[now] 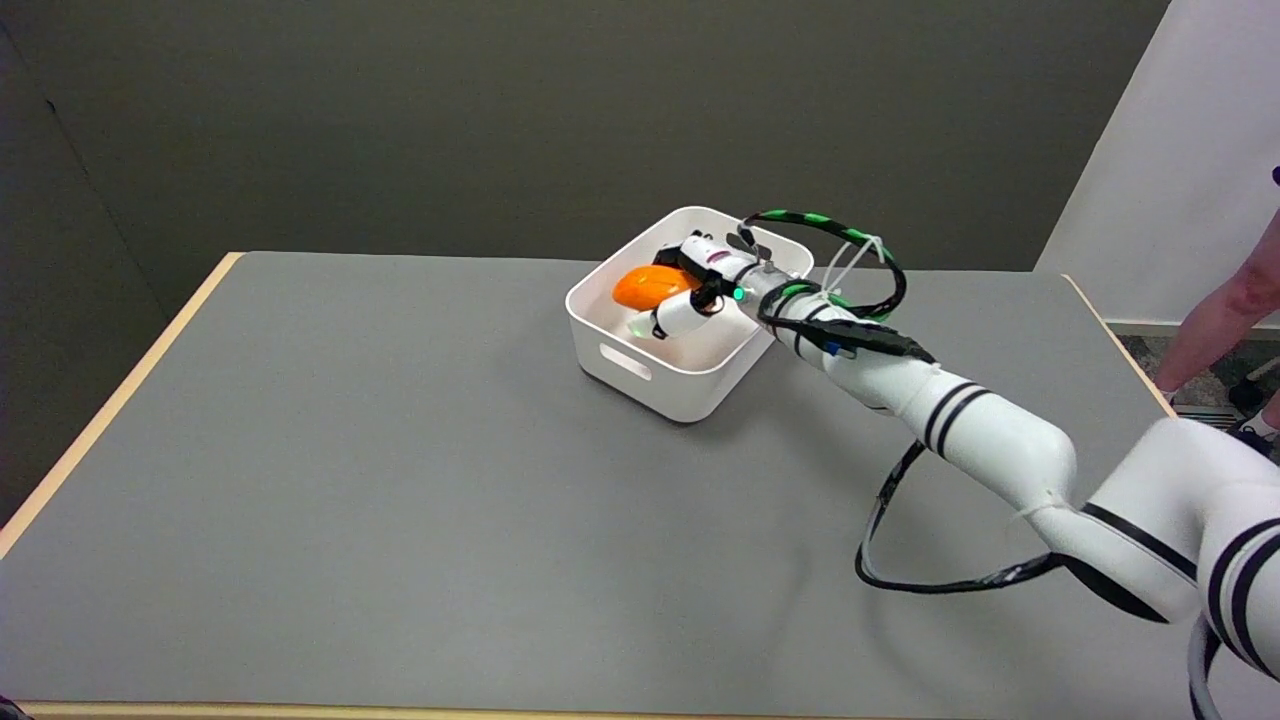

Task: Place mango into white box.

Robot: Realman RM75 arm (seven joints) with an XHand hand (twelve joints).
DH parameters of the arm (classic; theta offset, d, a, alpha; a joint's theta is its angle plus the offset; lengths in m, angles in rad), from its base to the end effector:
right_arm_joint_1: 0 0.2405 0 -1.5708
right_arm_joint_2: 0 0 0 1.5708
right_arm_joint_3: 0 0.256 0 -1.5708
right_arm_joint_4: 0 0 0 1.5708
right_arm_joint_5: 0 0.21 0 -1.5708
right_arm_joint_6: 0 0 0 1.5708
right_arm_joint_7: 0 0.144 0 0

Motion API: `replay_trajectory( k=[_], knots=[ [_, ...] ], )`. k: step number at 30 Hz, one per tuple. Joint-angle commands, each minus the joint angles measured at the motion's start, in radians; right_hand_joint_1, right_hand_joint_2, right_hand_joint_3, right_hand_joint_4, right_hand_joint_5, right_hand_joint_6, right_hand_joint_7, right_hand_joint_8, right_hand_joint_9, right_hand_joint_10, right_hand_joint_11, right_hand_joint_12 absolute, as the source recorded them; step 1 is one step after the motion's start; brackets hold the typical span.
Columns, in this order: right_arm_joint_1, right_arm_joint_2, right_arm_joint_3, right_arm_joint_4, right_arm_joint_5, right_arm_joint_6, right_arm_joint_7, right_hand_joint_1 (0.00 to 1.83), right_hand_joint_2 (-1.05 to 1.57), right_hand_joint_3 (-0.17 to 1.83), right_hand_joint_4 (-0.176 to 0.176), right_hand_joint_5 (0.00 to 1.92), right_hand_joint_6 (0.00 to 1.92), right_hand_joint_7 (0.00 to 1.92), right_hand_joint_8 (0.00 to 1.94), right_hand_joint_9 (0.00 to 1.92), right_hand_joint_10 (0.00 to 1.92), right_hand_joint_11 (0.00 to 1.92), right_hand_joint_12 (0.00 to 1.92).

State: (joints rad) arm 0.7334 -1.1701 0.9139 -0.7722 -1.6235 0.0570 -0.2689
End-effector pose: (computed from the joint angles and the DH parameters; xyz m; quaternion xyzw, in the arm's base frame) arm -0.2558 -0.5006 0.3061 0.6865 -0.2556 0.1015 0.6731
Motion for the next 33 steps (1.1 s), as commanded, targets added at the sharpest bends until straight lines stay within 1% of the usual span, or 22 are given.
replay_trajectory(
  k=[1,2,3,4,6,8,9,11,13,15,18,19,21,22,23,24,26,28,30,32,33],
  knots=[
    [0.078,-0.054,-0.073,0.078,-0.005,0.088,-0.201,0.92,0.68,0.94,0.0,0.19,0.42,0.54,0.78,0.59,1.2,0.19,1.85],
    [0.071,-0.051,-0.066,0.062,-0.006,0.095,-0.216,0.87,0.66,0.96,-0.003,0.13,0.36,0.41,0.55,0.45,1.03,0.21,1.78],
    [0.062,-0.045,-0.056,0.04,-0.006,0.099,-0.237,0.81,0.63,0.96,-0.001,0.1,0.3,0.32,0.44,0.35,0.9,0.23,1.64],
    [0.059,-0.043,-0.052,0.031,-0.006,0.097,-0.244,0.77,0.61,0.97,0.002,0.08,0.26,0.26,0.38,0.3,0.82,0.25,1.53],
    [0.05,-0.04,-0.039,0.016,-0.006,0.089,-0.25,0.69,0.59,0.98,0.008,0.08,0.17,0.21,0.36,0.25,0.75,0.27,1.43],
    [0.043,-0.037,-0.031,0.005,-0.001,0.086,-0.25,0.55,0.55,0.94,0.016,0.02,0.13,0.06,0.23,0.07,0.65,0.19,1.28],
    [0.033,-0.035,-0.02,-0.005,0.001,0.084,-0.25,0.55,0.54,0.92,0.018,0.01,0.11,0.03,0.2,0.04,0.62,0.16,1.27],
    [0.02,-0.031,-0.001,-0.02,-0.003,0.079,-0.25,0.56,0.54,0.88,0.021,0.0,0.07,0.0,0.14,0.0,0.55,0.12,1.28],
    [0.004,-0.024,0.016,-0.039,-0.006,0.072,-0.25,0.53,0.52,0.83,0.028,0.0,0.0,0.0,0.0,0.0,0.33,0.06,1.24],
    [-0.01,-0.017,0.026,-0.056,-0.006,0.07,-0.25,0.53,0.52,0.82,0.029,0.0,0.0,0.0,0.0,0.0,0.28,0.05,1.23],
    [-0.041,0.0,0.06,-0.104,-0.006,0.075,-0.25,0.53,0.53,0.76,0.03,0.0,0.0,0.0,0.0,0.0,0.16,0.02,1.19],
    [-0.062,0.011,0.085,-0.136,-0.008,0.086,-0.25,0.53,0.53,0.74,0.028,0.0,0.0,0.0,0.0,0.0,0.12,0.0,1.17],
    [-0.112,0.038,0.151,-0.216,-0.022,0.117,-0.248,0.51,0.51,0.77,0.02,0.0,0.0,0.0,0.0,0.0,0.01,0.0,1.08],
    [-0.14,0.053,0.189,-0.262,-0.036,0.128,-0.245,0.52,0.5,0.78,0.018,0.0,0.0,0.0,0.0,0.0,0.0,0.0,1.05],
    [-0.188,0.076,0.256,-0.327,-0.065,0.142,-0.243,0.53,0.5,0.77,0.016,0.0,0.0,0.0,0.0,0.0,0.0,0.0,1.03],
    [-0.216,0.09,0.287,-0.366,-0.082,0.149,-0.243,0.53,0.51,0.74,0.015,0.0,0.0,0.0,0.0,0.0,0.0,0.0,1.01],
    [-0.313,0.127,0.393,-0.503,-0.106,0.177,-0.241,0.53,0.55,0.64,0.012,0.0,0.0,0.0,0.0,0.0,0.0,0.0,0.95],
    [-0.395,0.162,0.475,-0.629,-0.107,0.253,-0.227,0.53,0.55,0.63,0.008,0.0,0.0,0.0,0.0,0.0,0.0,0.0,0.92],
    [-0.49,0.195,0.551,-0.729,-0.111,0.332,-0.173,0.55,0.61,0.63,0.003,0.0,0.0,0.0,0.0,0.0,0.0,0.0,0.82],
    [-0.597,0.223,0.647,-0.817,-0.122,0.405,-0.088,0.55,0.71,0.94,-0.019,0.0,0.0,0.0,0.04,0.0,0.15,0.0,0.9],
    [-0.642,0.228,0.694,-0.849,-0.123,0.424,-0.035,0.7,0.69,1.0,-0.019,0.03,0.03,0.04,0.09,0.02,0.28,0.04,0.89]
  ],
)
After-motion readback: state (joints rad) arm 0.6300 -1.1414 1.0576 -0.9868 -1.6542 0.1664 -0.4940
